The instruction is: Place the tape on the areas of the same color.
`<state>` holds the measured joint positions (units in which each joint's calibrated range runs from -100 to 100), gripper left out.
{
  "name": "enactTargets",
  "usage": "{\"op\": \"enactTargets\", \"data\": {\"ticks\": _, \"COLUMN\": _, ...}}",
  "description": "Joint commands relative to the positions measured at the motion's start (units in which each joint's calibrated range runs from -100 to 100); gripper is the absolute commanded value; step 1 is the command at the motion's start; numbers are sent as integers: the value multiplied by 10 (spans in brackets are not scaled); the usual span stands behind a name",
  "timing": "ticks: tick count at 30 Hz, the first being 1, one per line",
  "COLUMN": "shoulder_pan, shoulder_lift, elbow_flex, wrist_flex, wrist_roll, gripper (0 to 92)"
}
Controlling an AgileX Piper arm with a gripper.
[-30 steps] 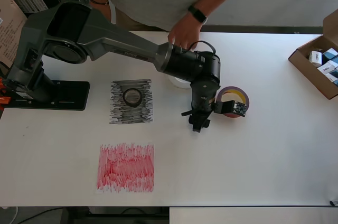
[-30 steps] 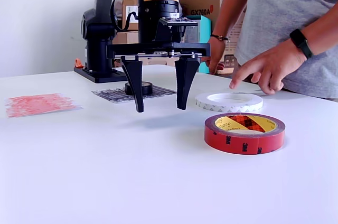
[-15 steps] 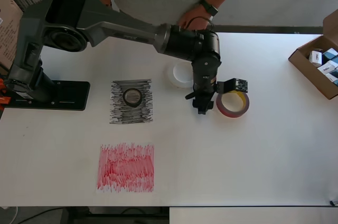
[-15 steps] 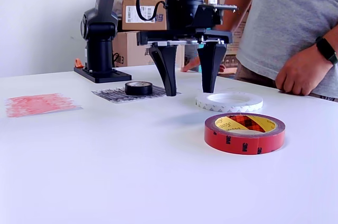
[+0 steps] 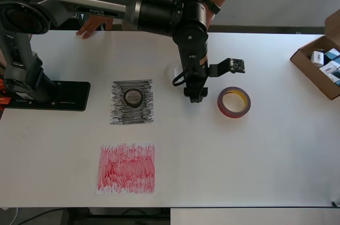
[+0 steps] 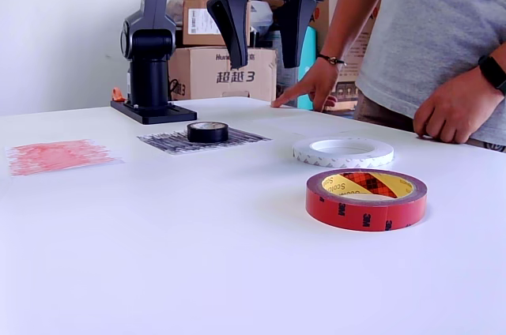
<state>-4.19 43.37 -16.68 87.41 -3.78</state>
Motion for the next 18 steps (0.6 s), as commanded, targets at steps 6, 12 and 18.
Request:
{"op": "enactTargets", "data": {"ticks": 6, "shoulder_pan": 38, "shoulder_lift": -111, "elbow_flex": 110, "wrist_flex": -15, "wrist_roll": -19, "gripper": 717}}
{"op": "enactTargets", "data": {"ticks": 12, "shoulder_pan": 70, "shoulder_lift": -132, "elbow_flex": 135, "wrist_flex": -17, "wrist_roll": -9, "gripper": 717}}
{"op": "enactTargets", "data": {"ticks": 18, "shoulder_pan": 76, "shoulder_lift": -129, "elbow_flex": 156, "wrist_flex": -75, "wrist_roll": 7, "gripper": 717}}
